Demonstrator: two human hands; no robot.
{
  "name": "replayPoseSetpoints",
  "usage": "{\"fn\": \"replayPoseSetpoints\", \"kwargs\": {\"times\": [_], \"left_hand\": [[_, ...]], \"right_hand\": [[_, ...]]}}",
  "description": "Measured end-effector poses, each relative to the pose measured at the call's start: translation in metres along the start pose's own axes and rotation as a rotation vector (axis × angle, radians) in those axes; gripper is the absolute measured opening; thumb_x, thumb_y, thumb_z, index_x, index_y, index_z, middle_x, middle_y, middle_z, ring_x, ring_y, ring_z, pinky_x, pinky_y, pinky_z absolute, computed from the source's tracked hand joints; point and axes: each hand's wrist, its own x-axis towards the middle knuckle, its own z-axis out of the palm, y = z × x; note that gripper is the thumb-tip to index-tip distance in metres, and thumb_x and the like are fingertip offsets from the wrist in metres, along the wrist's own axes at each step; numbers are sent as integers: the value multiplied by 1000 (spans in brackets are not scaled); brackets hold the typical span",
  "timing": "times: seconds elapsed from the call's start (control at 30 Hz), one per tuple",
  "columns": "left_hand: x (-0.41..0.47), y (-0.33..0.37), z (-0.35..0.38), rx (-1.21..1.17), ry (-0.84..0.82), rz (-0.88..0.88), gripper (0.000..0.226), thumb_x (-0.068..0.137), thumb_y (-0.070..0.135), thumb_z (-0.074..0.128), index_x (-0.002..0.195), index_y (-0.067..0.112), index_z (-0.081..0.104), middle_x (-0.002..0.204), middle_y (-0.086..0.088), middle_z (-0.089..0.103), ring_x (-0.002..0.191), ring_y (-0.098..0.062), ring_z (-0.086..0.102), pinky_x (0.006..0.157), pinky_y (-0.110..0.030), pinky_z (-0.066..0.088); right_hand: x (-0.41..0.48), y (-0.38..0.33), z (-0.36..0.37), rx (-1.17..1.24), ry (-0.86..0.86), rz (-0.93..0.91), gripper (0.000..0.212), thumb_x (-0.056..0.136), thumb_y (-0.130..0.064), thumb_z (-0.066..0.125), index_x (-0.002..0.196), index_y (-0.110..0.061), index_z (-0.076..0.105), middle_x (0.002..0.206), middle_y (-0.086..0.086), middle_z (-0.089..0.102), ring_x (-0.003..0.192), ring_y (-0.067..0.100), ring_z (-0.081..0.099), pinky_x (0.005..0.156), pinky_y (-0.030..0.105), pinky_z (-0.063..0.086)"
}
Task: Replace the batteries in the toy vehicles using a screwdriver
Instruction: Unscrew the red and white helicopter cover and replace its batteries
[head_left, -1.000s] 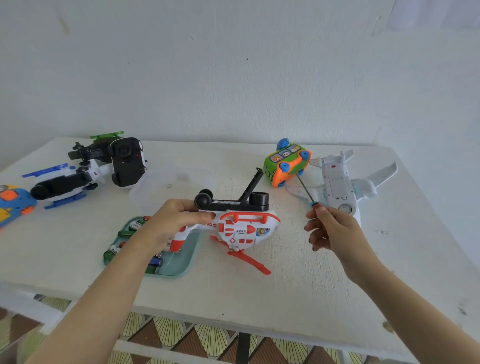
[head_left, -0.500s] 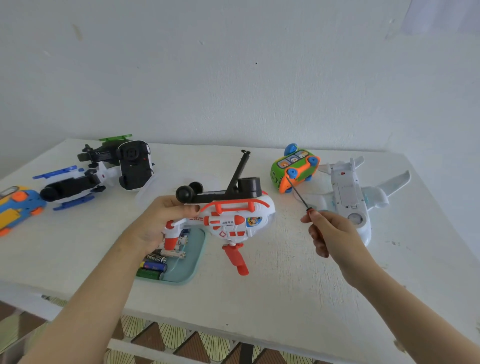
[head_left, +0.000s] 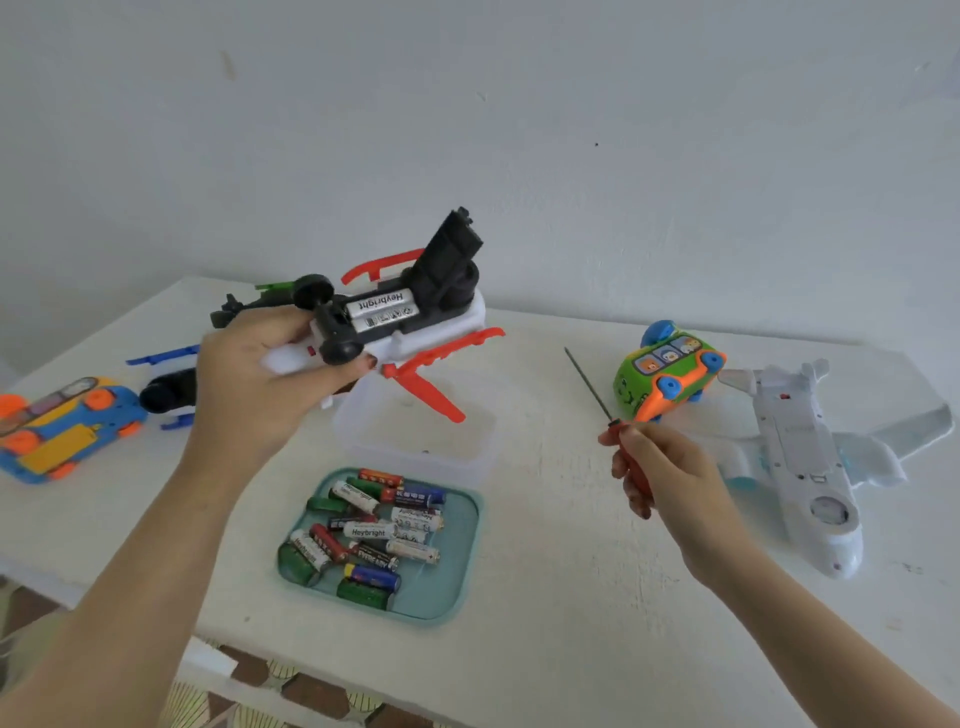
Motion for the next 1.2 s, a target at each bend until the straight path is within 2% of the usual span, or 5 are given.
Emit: {"fn": "replayPoseSetpoints", "kwargs": {"times": [0.13,0.2,0.47,0.73,1.2], "left_hand": [[12,-30,-9,257,45,184,41,72,43,70,100,14,74,99,7,66,93,-4,54,86,-15,40],[18,-44,-11,339,50,250,43,75,40,68,100,6,73,100,5,63,93,-5,52,87,-9,36],[38,-104,-14,450,95,386,41,79,33,70,102,-2,72,97,-11,72,97,-22,57,92,-18,38],[50,-140,-7,443,100,492,31,79,19,75,101,-1,72,100,-9,72,95,-30,63,84,-42,50],[61,-153,2,319,76,566,36,87,32,67,102,0,73,101,-7,72,99,-22,57,86,-38,47]], "right_hand": [[7,-6,30,2,-39,-141,20,87,-18,52,78,-8,67,60,-6,54,51,9,39,47,16,31],[9,-15,47,-24,-75,-234,22,82,-23,50,77,-9,66,60,-9,55,53,3,43,50,12,32],[28,-38,121,-413,-98,-547,17,89,-23,66,77,-34,61,59,-12,59,51,5,49,49,8,33],[44,-43,164,-528,-72,-600,13,89,-28,62,80,-19,67,59,-8,58,56,6,52,51,9,36],[45,-54,159,-493,145,-559,20,83,-18,68,65,-10,64,53,-1,56,49,12,48,47,10,33]]}}
